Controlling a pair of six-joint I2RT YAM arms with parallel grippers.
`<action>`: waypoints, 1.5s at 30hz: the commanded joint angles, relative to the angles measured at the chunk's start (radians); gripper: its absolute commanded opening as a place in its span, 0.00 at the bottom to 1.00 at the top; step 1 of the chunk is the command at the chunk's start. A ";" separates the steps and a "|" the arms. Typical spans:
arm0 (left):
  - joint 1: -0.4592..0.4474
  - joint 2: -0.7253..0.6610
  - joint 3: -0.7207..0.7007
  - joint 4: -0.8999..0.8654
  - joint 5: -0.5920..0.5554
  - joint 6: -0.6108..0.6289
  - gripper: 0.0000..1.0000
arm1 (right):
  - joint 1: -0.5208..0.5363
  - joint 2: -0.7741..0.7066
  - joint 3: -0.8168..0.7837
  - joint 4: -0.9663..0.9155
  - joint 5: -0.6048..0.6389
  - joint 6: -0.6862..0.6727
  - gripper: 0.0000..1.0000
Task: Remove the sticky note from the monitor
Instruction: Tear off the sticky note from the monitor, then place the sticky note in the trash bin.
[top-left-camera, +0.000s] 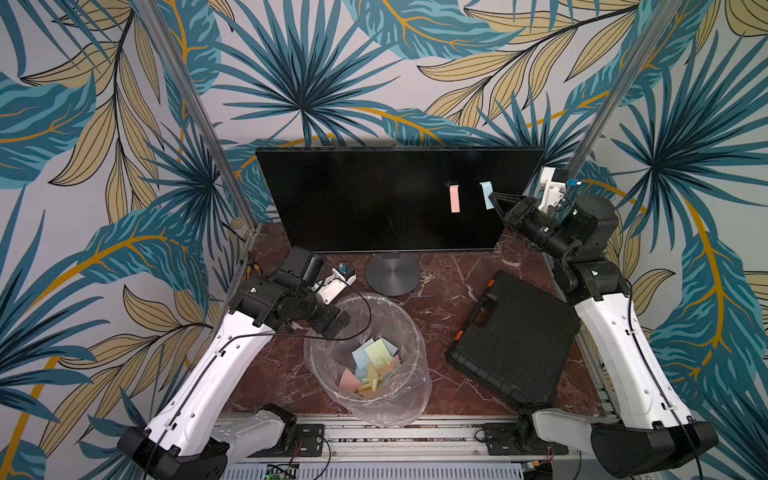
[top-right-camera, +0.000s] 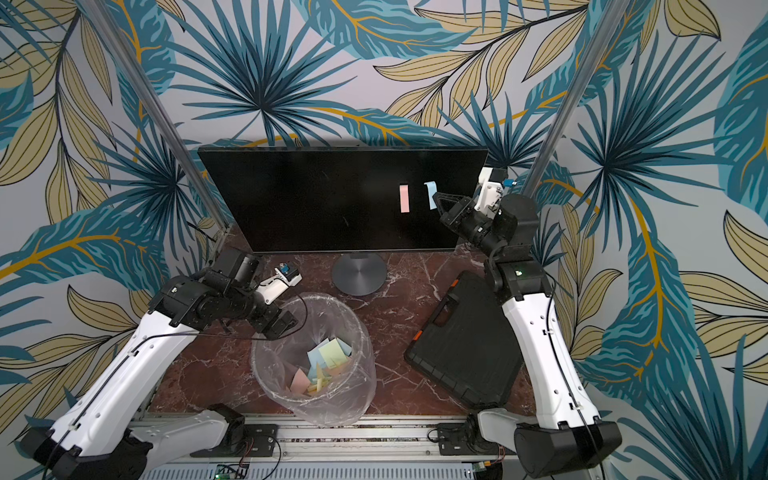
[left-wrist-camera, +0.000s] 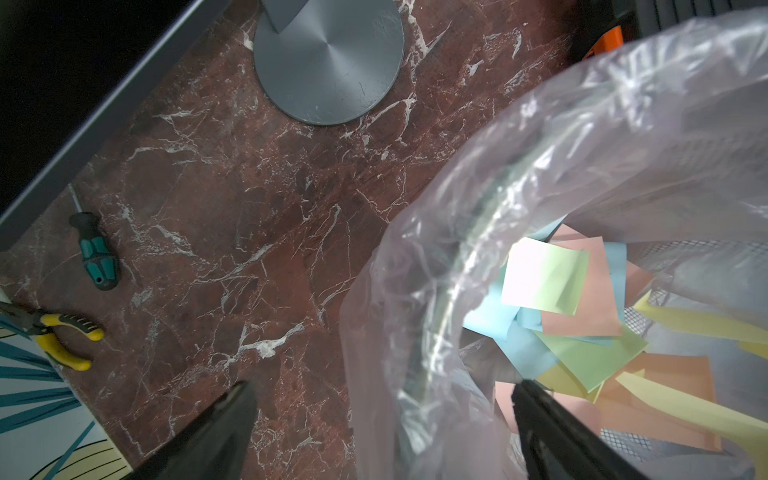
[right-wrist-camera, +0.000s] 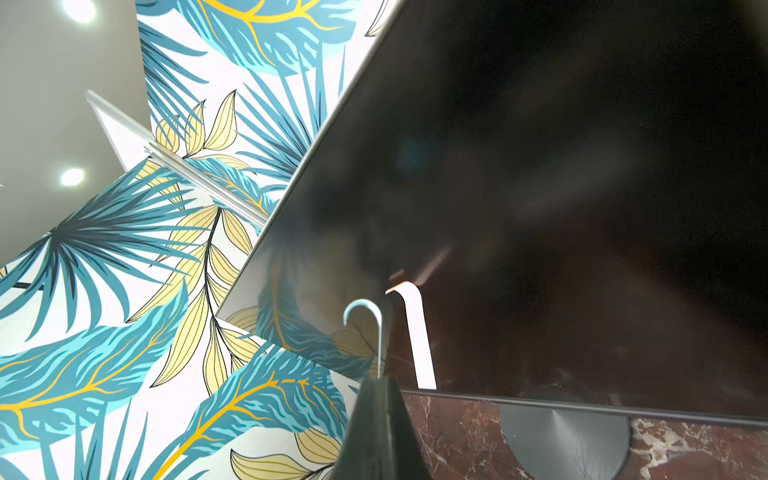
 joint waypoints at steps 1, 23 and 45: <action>-0.001 -0.031 0.048 -0.007 0.024 -0.010 1.00 | 0.021 -0.052 0.006 -0.056 -0.040 -0.051 0.00; 0.156 -0.141 -0.028 0.056 0.095 -0.064 1.00 | 0.573 -0.140 0.046 -0.460 0.052 -0.425 0.00; 0.158 -0.087 0.007 0.009 0.141 -0.058 1.00 | 0.965 0.102 0.125 -0.638 0.225 -0.625 0.00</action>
